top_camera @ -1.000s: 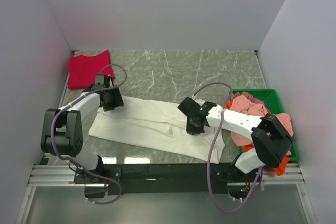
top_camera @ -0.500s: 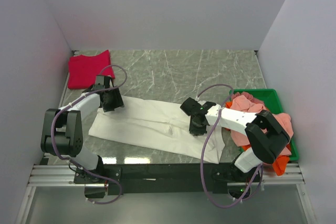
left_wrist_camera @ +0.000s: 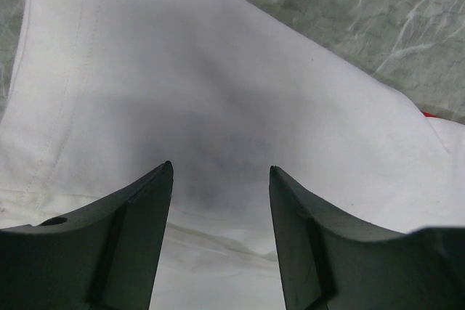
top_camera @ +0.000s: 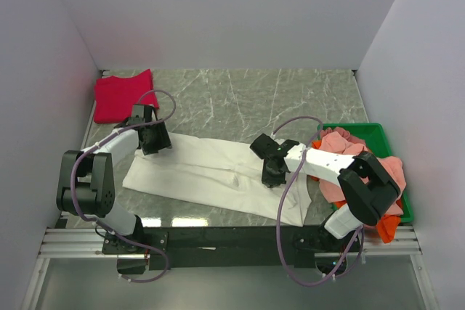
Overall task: Fold and stack the t-shirts
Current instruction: Fold the tshirt
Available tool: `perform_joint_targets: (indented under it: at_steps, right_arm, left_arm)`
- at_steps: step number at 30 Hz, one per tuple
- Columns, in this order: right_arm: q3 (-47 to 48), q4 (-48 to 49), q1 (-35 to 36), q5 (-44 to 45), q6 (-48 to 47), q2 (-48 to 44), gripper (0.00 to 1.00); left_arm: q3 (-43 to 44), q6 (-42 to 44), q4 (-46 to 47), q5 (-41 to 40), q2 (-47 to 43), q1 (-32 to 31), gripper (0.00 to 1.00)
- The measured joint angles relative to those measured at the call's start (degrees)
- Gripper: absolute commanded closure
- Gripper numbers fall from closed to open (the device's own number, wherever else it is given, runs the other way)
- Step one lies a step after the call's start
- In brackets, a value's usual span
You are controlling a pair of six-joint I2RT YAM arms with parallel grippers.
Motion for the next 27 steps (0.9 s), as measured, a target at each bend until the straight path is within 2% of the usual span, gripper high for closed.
perform_joint_targets:
  at_steps: [5,9,12,27]
  right_arm:
    - [0.3,-0.5,0.0,0.0,-0.2,-0.1,0.96]
    - [0.5,-1.0,0.0,0.0,-0.3,-0.1,0.86]
    - [0.7,-1.3,0.0,0.1,-0.5,-0.1,0.82]
    - [2.0,-2.0,0.0,2.3,-0.6,1.2,0.76]
  left_arm:
    - [0.0,0.0,0.0,0.0,0.0,0.0,0.39]
    - [0.0,0.0,0.0,0.0,0.0,0.0,0.39]
    - [0.0,0.0,0.0,0.1,0.0,0.0,0.39]
    - [0.0,0.0,0.2,0.5,0.0,0.0,0.39]
